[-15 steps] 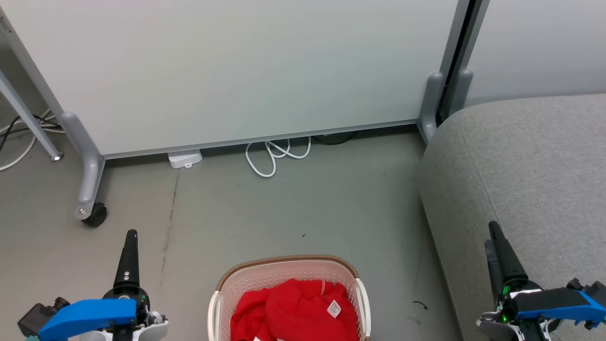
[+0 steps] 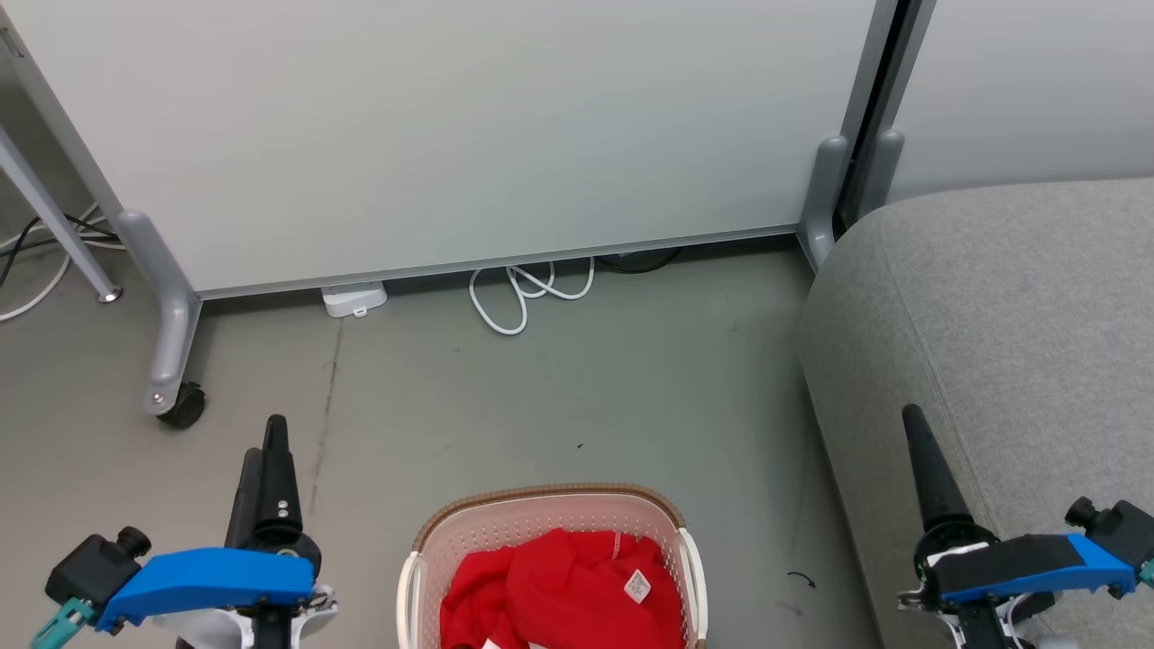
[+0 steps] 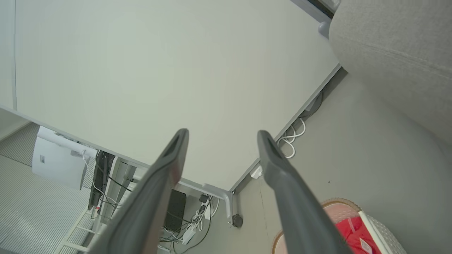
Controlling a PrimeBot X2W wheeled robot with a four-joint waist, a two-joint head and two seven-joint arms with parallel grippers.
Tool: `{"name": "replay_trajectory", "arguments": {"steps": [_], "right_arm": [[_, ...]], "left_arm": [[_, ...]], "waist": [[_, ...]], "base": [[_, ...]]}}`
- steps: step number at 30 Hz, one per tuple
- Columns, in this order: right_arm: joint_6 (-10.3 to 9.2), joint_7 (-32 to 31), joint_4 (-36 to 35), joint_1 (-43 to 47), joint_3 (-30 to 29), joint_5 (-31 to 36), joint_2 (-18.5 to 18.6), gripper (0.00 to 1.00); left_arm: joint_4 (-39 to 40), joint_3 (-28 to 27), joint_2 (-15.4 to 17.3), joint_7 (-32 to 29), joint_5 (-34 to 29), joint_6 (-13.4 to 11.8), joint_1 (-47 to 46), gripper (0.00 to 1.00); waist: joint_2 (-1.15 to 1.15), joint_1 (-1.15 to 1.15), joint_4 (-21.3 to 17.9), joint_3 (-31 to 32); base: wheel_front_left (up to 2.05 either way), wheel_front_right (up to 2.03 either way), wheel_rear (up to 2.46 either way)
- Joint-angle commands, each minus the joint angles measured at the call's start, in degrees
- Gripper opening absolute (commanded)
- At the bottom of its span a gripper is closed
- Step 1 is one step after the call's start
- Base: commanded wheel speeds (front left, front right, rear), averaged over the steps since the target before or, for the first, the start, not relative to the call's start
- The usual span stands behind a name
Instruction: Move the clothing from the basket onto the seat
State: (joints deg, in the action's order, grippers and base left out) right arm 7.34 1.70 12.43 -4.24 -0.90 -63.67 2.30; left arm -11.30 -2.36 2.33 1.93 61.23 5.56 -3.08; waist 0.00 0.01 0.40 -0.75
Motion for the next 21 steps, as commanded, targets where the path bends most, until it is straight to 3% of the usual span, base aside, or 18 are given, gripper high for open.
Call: {"name": "replay_trajectory", "arguments": {"steps": [1,21], "right_arm": [[0.1,0.8,-1.3,-1.6,0.37,2.55,0.35,1.0],[0.13,4.61,-1.44,-1.64,3.18,22.48,0.47,1.0]], "left_arm": [[1.25,0.66,0.46,0.58,-3.15,-0.25,-1.49,1.0],[1.6,4.68,0.72,4.42,-23.43,-2.52,-1.14,1.0]], "waist": [[0.0,-0.01,0.03,0.01],[0.0,-0.01,0.46,-0.03]], "base": [[0.0,0.0,0.0],[0.0,0.0,0.0]]}}
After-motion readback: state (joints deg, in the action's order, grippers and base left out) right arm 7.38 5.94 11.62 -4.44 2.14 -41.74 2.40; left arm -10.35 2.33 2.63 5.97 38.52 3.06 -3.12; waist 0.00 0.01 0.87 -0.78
